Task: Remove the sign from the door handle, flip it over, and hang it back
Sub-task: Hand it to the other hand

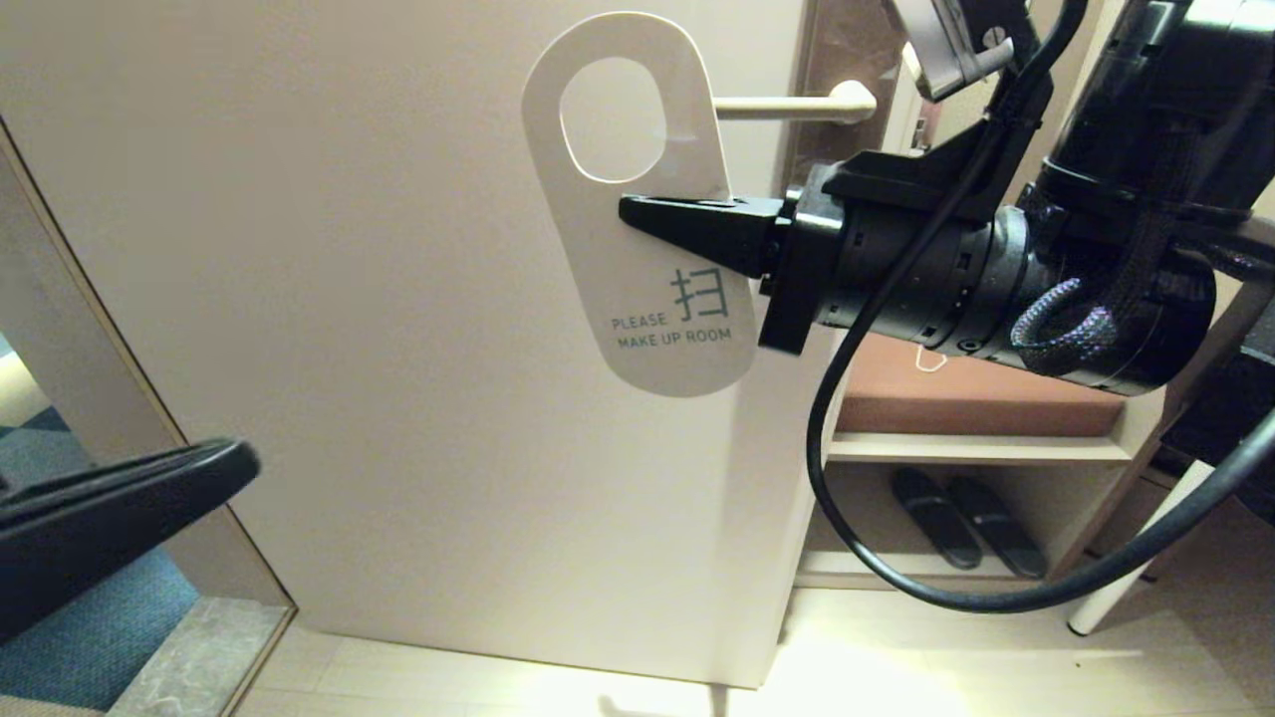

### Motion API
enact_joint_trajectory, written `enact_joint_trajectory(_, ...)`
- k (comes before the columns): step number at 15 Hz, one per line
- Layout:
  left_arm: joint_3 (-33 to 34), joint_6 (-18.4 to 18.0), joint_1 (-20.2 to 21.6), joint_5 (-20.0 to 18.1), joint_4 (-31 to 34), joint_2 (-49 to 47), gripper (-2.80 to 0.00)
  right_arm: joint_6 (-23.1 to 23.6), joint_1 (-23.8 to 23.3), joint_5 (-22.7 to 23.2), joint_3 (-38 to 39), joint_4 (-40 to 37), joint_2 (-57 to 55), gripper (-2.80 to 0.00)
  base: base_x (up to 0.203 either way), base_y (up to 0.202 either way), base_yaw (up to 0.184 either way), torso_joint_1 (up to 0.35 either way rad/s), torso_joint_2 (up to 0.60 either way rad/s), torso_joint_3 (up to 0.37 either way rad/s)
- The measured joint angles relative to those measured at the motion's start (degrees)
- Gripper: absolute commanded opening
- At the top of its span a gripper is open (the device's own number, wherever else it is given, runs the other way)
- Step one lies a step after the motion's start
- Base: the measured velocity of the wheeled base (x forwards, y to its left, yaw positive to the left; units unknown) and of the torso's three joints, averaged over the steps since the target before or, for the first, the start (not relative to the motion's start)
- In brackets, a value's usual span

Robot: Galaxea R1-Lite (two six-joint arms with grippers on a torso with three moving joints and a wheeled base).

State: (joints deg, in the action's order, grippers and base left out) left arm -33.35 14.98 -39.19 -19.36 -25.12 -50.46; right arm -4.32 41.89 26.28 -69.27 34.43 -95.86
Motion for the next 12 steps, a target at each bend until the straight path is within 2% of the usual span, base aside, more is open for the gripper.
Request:
enact_joint_trajectory(3,-3.32,1.15,-0.20,-7.56,-4.17,-8.42,-2.80,-0.01,0.01,0.01,-0.18,0.00,0.41,-2.80,0.000,0.000,0.000,0.000,0.00,0.000)
enact_joint_trajectory(5,-5.74,3.15,-0.20,-8.69,-4.86,-12.48,-2.80,-0.43,0.01,0.86,0.12,0.00,0.94,-2.80,0.000,0.000,0.000,0.000,0.00,0.000)
enact_joint_trajectory(8,-7.76,6.27,0.80,-10.16,-9.73,-17.57,-2.80,-5.58,-0.11,4.43,0.75,0.05,1.78,-2.80,0.000,0.000,0.000,0.000,0.00,0.000)
enact_joint_trajectory(10,-8.05,7.58,3.29,-14.44,-12.38,-20.14,-2.80,-7.89,-0.18,6.27,0.88,0.05,2.05,-2.80,0.000,0.000,0.000,0.000,0.00,0.000)
enact_joint_trajectory(12,-8.19,7.97,5.04,-19.15,-13.11,-22.18,-2.80,-10.39,-0.33,10.32,0.94,0.07,2.13,-2.80,0.000,0.000,0.000,0.000,0.00,0.000)
